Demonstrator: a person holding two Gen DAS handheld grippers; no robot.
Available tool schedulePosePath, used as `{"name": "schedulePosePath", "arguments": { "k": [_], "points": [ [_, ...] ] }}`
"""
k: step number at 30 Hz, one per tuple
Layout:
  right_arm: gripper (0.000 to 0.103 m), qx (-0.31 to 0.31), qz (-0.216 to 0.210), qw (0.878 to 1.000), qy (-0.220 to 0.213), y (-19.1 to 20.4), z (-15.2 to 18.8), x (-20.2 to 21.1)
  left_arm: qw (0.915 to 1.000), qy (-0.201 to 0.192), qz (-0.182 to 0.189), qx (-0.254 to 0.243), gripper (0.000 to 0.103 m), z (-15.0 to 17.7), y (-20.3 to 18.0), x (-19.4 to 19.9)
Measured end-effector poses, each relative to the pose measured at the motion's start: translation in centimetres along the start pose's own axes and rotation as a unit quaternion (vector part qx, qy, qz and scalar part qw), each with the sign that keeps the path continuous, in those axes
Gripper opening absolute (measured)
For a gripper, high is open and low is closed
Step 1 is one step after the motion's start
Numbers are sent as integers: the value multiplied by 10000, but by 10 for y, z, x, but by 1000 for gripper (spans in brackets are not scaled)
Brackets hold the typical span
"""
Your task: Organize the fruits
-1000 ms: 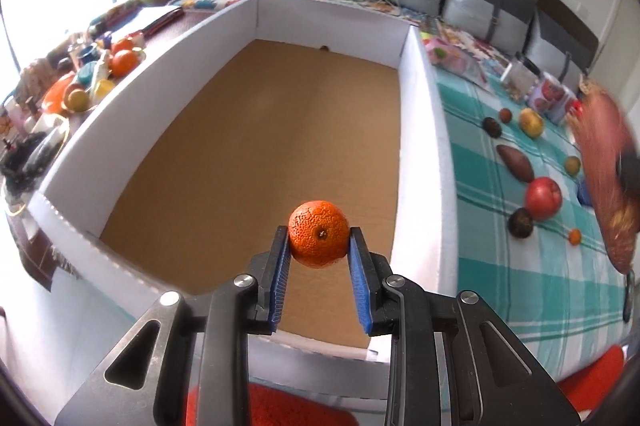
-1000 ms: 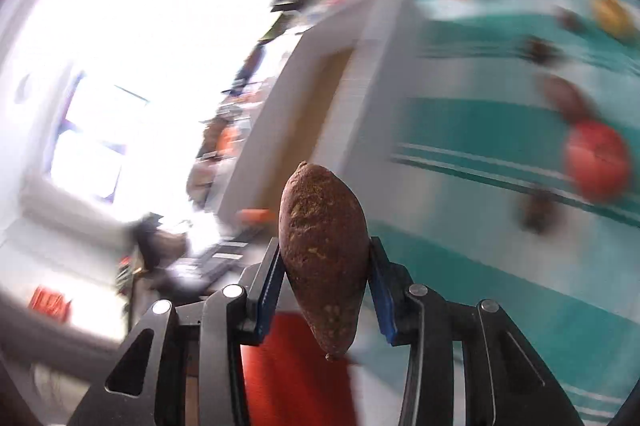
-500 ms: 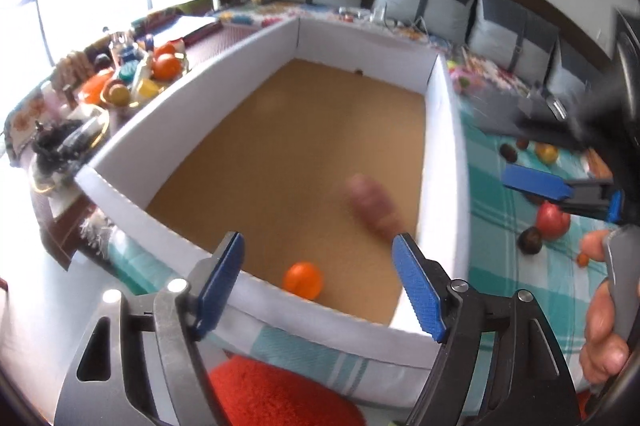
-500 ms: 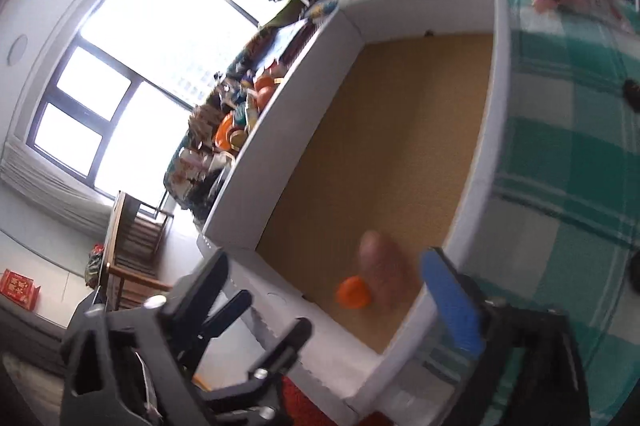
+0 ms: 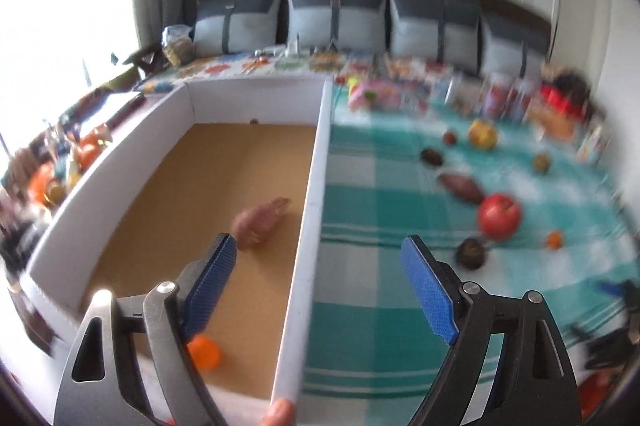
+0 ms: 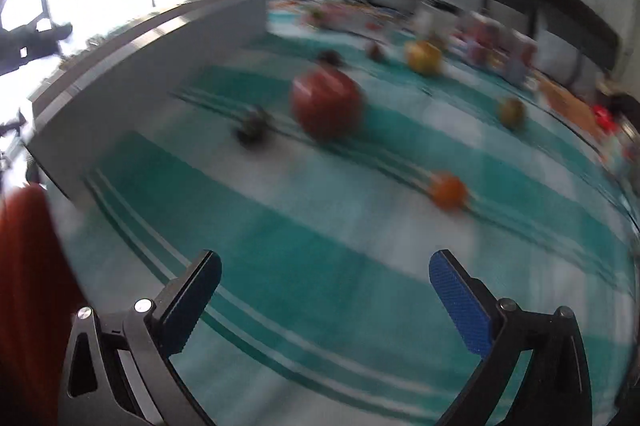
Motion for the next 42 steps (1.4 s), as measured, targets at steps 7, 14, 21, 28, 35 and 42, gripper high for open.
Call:
{"name": "schedulePosePath", "arguments": {
  "k": [7,14,21,28,35,42],
  "points": [
    [103,-761,376,9964,89,-52,53,-1,9946,-189,-969,-304,86,1,2,-14],
    [103,-969,401,9945,30,-67,54,-17,9947,402,-878,-358,86,18,4,-23],
    [103,-932,419,9947,-124,-63,56,-11,9918,550,-1032,-524,86,38,-2,-19],
    [103,-901,414,9949,-180,-62,55,-13,9922,-801,-930,-228,88,16,-34,40],
    [103,-897,410,9949,-193,-62,55,-13,9966,-213,753,246,93,66,-108,34],
    [103,-893,410,9949,-206,-62,55,-13,9899,1109,866,-183,93,136,-138,-44]
  ]
}}
Point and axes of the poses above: each gripper's, at about its wrist camera, not at the fingertips, and x roughly against the way its jaws point, y to its left, z to its underside, the point moved 5 cm from there along -x, roughly the way its jaws point, and after that the axes turned 10 degrees about x, right-handed, at the moved point
